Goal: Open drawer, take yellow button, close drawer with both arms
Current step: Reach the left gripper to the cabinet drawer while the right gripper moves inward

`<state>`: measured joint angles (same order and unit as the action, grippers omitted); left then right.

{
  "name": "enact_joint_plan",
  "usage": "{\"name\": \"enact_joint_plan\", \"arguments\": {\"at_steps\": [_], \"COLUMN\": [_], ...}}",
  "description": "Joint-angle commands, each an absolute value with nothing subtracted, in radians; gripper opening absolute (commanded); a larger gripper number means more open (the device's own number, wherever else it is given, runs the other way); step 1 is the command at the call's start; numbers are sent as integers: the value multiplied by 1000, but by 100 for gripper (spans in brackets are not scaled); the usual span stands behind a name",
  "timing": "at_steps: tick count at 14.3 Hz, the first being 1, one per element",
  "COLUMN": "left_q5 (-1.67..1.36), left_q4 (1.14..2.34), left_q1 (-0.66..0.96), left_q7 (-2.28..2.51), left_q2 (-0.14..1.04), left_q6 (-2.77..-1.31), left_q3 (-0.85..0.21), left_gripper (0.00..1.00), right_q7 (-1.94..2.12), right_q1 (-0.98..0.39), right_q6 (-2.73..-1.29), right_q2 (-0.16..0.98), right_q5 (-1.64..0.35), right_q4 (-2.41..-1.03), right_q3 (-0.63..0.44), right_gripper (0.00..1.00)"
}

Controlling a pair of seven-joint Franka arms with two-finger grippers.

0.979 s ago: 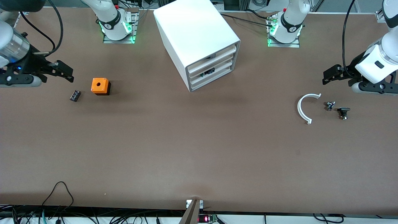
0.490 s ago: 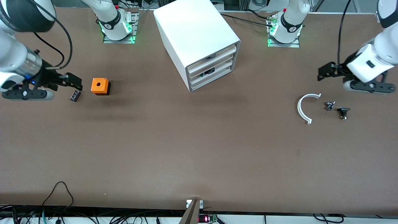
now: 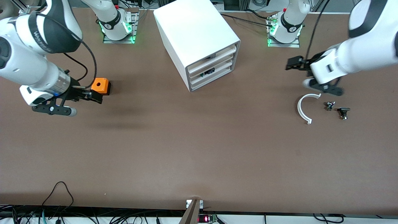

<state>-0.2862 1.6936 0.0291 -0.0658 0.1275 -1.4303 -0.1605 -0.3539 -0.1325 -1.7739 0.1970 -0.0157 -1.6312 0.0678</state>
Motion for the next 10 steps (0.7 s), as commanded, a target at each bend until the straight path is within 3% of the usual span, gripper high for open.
{"name": "enact_joint_plan", "arguments": {"at_steps": [1,4,7,10], "left_q5": [-389,-605,-854,-1043], "left_q4": [1698,1768,1925,2074], "left_q1": [29,31,26,24], "left_q7": [-158,-185,-446,-569], "left_q2": [239,241,230,198], "left_q6": [-1427,-1483,-1529,-1577], "left_q3": [-201,-216,-221,-222], "left_gripper": [100,100,100,91], "right_q7": [-451,-512,-549,-650], "right_q1": [-158,-202,-215,-258], "right_q6": [-1746,-1753,-1758,-1758], "right_q2": [198,238,241,265], "right_q5": [-31,-20,-28,-25], "right_q4": [-1603,-1580,-1563,-1537], "right_q3": [66,66,66,66], "right_gripper": [100,100,100,100]}}
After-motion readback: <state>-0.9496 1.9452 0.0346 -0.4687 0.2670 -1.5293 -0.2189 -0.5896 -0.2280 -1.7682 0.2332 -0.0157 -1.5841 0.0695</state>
